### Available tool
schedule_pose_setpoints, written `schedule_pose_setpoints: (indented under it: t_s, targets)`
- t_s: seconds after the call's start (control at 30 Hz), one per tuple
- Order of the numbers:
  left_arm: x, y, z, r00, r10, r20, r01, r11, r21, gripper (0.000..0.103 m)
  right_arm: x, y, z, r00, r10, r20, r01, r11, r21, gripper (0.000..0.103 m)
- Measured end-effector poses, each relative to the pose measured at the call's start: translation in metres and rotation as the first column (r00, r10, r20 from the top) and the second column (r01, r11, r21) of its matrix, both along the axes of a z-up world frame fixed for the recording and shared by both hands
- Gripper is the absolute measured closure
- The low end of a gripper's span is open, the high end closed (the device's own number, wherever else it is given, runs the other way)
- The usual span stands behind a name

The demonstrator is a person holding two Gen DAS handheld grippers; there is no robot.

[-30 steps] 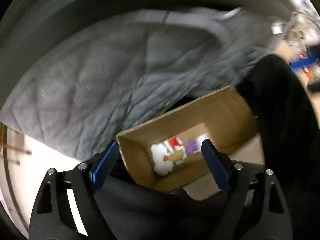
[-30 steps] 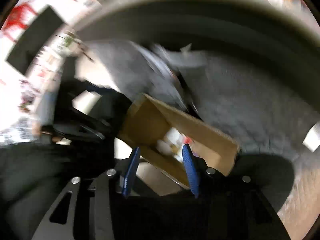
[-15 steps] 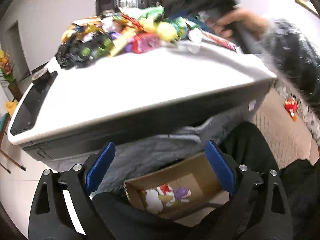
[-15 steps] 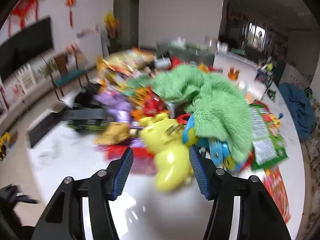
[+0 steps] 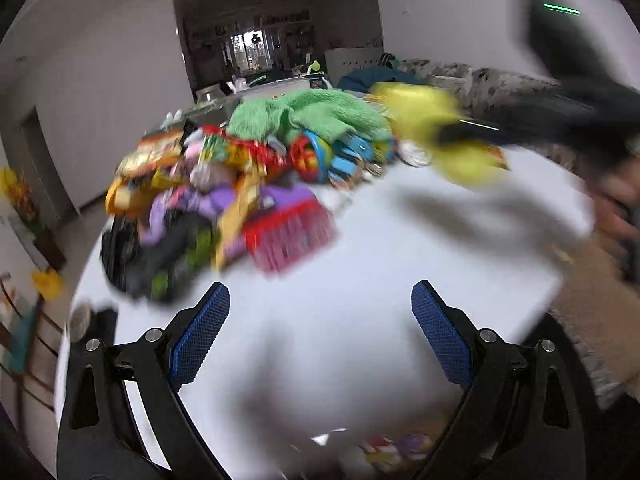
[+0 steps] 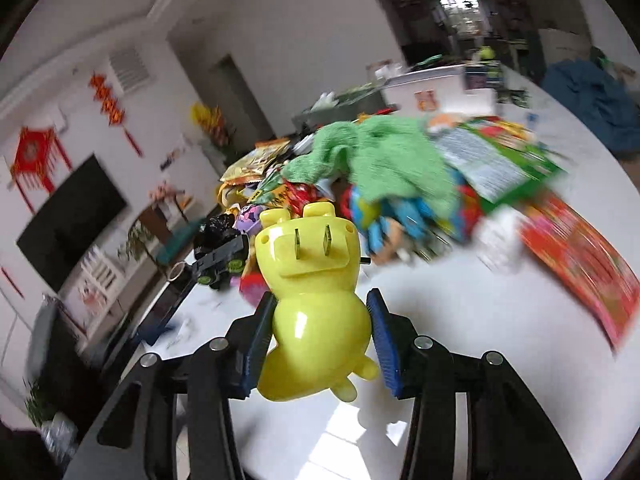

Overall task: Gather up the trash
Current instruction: 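Grasp yellow plastic toy with right tool while left tool grasps red toy, then drop the yellow toy and red toy into the cardboard box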

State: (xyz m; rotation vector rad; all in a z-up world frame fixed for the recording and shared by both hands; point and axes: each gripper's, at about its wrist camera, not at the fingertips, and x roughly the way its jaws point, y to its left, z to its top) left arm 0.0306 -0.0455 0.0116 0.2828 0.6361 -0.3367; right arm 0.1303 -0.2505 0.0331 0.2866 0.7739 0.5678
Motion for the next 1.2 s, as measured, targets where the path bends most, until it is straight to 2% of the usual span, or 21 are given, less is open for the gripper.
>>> schedule_pose_setpoints:
  t_s: [0.07,0.17,0.3,0.37,0.43,0.5,0.6,0.77,0.87,0.93,1.03,1.13,1.2]
  targets:
    - [0.031,-0.006,-0.007,0.999,0.017,-0.048,-0.017,1.0,0.005,0.013,-0.019,-0.021,-0.007,0.999,-0.044,-0.004,0.044,0.999,0.005,0.057]
    - [0.069,-0.007,-0.017,0.985,0.091,-0.144,-0.094,0.996,-0.009,0.013,-0.046,-0.045,-0.015,0.996,-0.088,0.001,0.088,0.996,0.003,0.057]
    - [0.107,-0.007,-0.03,0.946,0.201,-0.256,-0.229,0.97,-0.083,0.013,-0.061,-0.055,-0.028,0.996,-0.086,-0.016,0.086,0.996,-0.009,0.057]
    - [0.12,-0.01,-0.035,0.927,0.261,-0.271,-0.282,0.959,-0.042,0.013,-0.062,-0.055,-0.036,0.996,-0.085,-0.033,0.085,0.996,-0.002,0.057]
    - [0.127,-0.003,-0.036,0.913,0.283,-0.295,-0.316,0.946,-0.068,0.023,-0.064,-0.056,-0.039,0.996,-0.076,-0.047,0.077,0.997,0.014,0.057]
    - [0.123,0.002,-0.034,0.92,0.261,-0.292,-0.298,0.95,-0.09,0.027,-0.067,-0.054,-0.042,0.996,-0.075,-0.055,0.076,0.997,0.022,0.057]
    - [0.098,0.012,-0.028,0.938,0.227,-0.263,-0.266,0.956,-0.125,0.027,-0.072,-0.046,-0.039,0.997,-0.055,-0.052,0.057,0.998,0.031,0.057]
    - [0.011,0.027,0.001,0.975,0.125,-0.182,-0.16,0.967,-0.197,0.027,-0.096,-0.025,-0.021,1.0,0.022,-0.014,-0.022,1.0,0.007,0.057]
    - [-0.054,0.029,0.014,0.989,0.059,-0.134,-0.084,0.978,-0.19,0.027,-0.122,-0.013,-0.013,0.995,0.101,-0.015,-0.101,0.995,-0.008,0.057]
    - [-0.089,0.029,0.011,0.991,0.012,-0.13,-0.034,0.985,-0.168,0.027,-0.144,-0.002,-0.013,0.986,0.165,-0.035,-0.167,0.985,-0.041,0.057]
    - [-0.121,0.026,-0.014,0.982,-0.024,-0.188,0.002,0.993,-0.119,0.027,-0.166,0.011,-0.025,0.97,0.227,-0.092,-0.235,0.968,-0.084,0.057]
    - [-0.132,0.028,-0.055,0.963,-0.029,-0.266,0.007,0.997,-0.083,0.027,-0.176,0.028,-0.06,0.943,0.271,-0.192,-0.296,0.949,-0.111,0.057]
    - [-0.132,0.025,-0.092,0.944,-0.034,-0.328,0.026,0.999,-0.029,0.027,-0.173,0.039,-0.097,0.918,0.282,-0.278,-0.326,0.937,-0.123,0.057]
